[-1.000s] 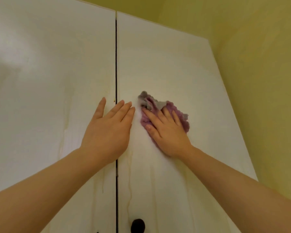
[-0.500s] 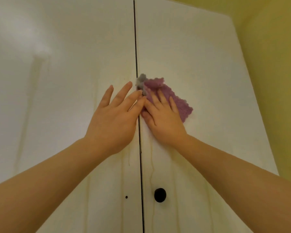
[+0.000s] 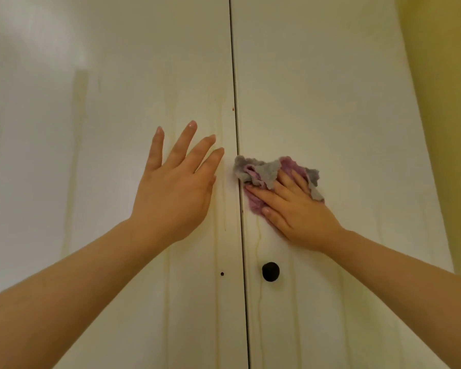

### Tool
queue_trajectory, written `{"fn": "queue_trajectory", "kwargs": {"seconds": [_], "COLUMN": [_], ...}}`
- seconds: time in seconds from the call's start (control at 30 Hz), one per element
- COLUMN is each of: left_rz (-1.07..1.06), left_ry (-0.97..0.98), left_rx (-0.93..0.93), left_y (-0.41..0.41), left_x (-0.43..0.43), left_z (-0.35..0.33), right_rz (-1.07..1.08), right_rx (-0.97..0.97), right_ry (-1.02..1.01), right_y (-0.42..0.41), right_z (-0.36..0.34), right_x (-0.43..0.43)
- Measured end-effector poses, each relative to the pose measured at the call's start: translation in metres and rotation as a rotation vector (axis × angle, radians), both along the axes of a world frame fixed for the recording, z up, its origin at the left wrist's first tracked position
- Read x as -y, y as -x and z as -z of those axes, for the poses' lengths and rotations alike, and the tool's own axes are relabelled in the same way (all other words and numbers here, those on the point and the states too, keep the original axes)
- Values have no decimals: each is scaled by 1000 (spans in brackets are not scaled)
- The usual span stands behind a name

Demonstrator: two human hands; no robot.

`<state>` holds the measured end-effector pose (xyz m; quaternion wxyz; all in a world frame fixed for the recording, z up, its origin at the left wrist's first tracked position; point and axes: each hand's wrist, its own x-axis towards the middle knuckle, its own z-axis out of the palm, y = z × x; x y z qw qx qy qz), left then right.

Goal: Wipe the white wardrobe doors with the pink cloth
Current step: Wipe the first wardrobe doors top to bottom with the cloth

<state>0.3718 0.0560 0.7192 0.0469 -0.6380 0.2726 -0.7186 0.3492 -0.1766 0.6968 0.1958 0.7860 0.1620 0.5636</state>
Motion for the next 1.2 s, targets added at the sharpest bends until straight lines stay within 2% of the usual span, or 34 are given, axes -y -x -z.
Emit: {"fn": "queue_trajectory", "kwargs": {"seconds": [0.17, 0.2, 0.3, 0.37, 0.4, 0.5, 0.57, 0.67, 0.73, 0.87, 1.0, 1.07, 1.2], "left_rz": [8, 16, 35, 35, 35, 38, 42, 36, 25, 35, 63, 73, 89], "left_ry": [-23, -26, -58, -76, -78, -60, -59, -80, -81, -81, -94, -107, -74], "left_rx": [8, 21, 51, 55, 52, 23, 20, 35, 39, 49, 74, 94, 109], "left_y": [-1, -1, -2, -3, -3, -4, -5, -5, -5, 0, 10, 14, 22], "left_x": [13, 17, 21, 21, 21, 22, 22, 18, 13, 14, 13, 11, 9], "left_z": [2, 3, 7, 8, 7, 6, 9, 12, 11, 6, 5, 3, -5], "right_rz": [-47, -68, -96, -77, -74, -106, -108, -97, -87, -133, -81, -94, -104], "right_rx": [28, 30, 28, 45, 40, 24, 15, 56, 80, 131, 142, 148, 144], "right_ry": [-291, -274, -43, 39, 1, -285, -334, -137, -68, -144, 5, 68, 7], "right_y": [-5, -7, -7, -2, -1, 1, -1, 1, 4, 5, 10, 15, 12], "right_z": [-26, -20, 18, 17, 8, -17, -7, 28, 22, -2, 32, 25, 2], "right_x": [-25, -27, -14, -4, -5, -29, -38, -25, -18, -36, -28, -27, -35]}}
